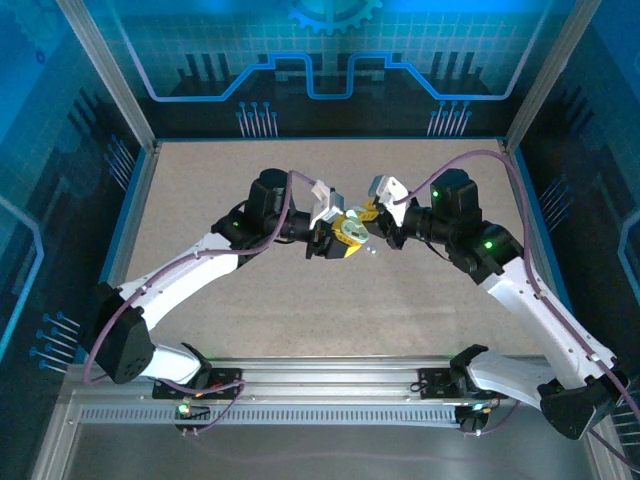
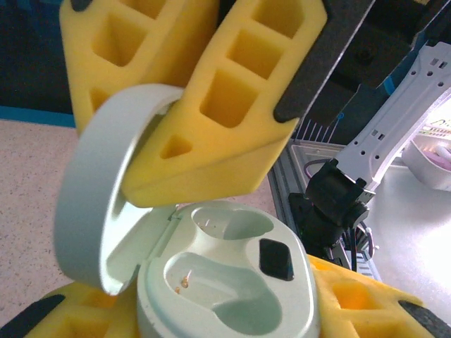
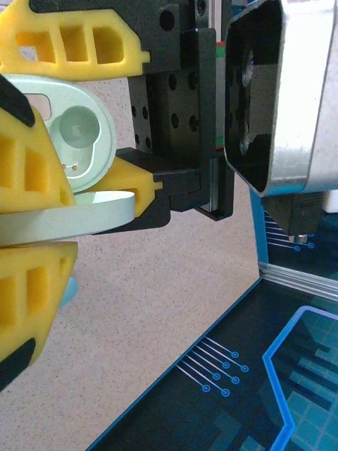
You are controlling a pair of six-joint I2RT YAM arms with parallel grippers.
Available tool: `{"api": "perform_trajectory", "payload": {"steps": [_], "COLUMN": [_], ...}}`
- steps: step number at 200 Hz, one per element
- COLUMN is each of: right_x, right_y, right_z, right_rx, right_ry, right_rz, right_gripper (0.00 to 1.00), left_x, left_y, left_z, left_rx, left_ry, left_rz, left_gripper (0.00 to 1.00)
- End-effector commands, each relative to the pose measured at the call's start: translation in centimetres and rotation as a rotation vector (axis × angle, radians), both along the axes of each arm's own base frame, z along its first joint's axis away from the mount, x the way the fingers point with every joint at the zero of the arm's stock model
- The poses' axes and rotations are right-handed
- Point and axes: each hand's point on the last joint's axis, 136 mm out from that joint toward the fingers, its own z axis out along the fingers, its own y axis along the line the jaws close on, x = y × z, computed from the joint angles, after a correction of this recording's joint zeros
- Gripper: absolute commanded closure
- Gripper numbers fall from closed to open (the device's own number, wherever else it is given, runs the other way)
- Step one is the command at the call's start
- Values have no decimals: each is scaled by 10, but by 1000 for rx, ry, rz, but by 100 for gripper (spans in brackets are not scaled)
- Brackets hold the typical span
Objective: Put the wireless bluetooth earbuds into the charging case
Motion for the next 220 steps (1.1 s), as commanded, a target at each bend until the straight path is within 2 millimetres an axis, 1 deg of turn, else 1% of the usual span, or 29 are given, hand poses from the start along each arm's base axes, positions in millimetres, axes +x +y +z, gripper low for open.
{"api": "perform_trajectory", "payload": {"steps": [1, 16, 28, 39, 46, 62, 82, 93, 104, 123, 131, 139, 149, 162, 174, 182, 197, 199, 200, 203, 220], "right_x": [-4, 0, 7, 14, 19, 27, 19, 10, 8, 7, 9, 14, 25, 40, 52, 59, 66, 67, 67, 68, 71], "right_y": [1, -3, -9, -18, -24, -38, -36, -32, -33, -45, -53, -62, -76, -96, -111, -117, -121, -121, -121, -120, -109], "right_z": [7, 13, 19, 24, 29, 30, 33, 40, 47, 60, 61, 58, 47, 19, -16, -43, -94, -98, -105, -114, -158], "right_rx": [18, 36, 62, 92, 116, 150, 196, 235, 280, 352, 373, 385, 384, 359, 341, 326, 254, 250, 239, 226, 173], "right_ry": [-26, -21, -4, 30, 59, 137, 212, 230, 241, 234, 235, 248, 282, 369, 490, 589, 772, 784, 812, 854, 1038], "right_rz": [0, -44, -103, -169, -211, -274, -201, -148, -151, -198, -237, -293, -389, -520, -629, -683, -743, -746, -755, -761, -750], "right_gripper": [77, 67, 65, 60, 59, 58, 53, 52, 50, 49, 49, 50, 52, 55, 58, 59, 62, 62, 63, 63, 65], "left_x": [0, 1, 2, 3, 4, 5, 7, 11, 15, 21, 24, 27, 31, 35, 36, 37, 39, 39, 39, 39, 38], "left_y": [-3, -3, -2, -2, -1, -1, -1, 0, 1, 4, 5, 7, 9, 12, 16, 18, 24, 25, 25, 26, 30], "left_z": [5, 4, 2, 1, 1, 0, -2, -4, -6, -9, -9, -10, -11, -10, -9, -7, -2, -2, -2, 0, 4], "left_rx": [-16, -17, -16, -19, -21, -27, -34, -32, -31, -27, -29, -32, -35, -39, -42, -52, -65, -67, -68, -71, -76], "left_ry": [-41, -46, -49, -53, -58, -60, -56, -57, -60, -66, -73, -76, -84, -95, -106, -117, -136, -139, -140, -144, -166], "left_rz": [-7, -2, 9, 19, 28, 35, 50, 77, 102, 154, 174, 201, 235, 270, 295, 313, 352, 357, 359, 365, 382], "left_gripper": [69, 70, 70, 71, 71, 71, 71, 72, 72, 73, 73, 73, 73, 74, 74, 74, 74, 74, 74, 74, 74]}}
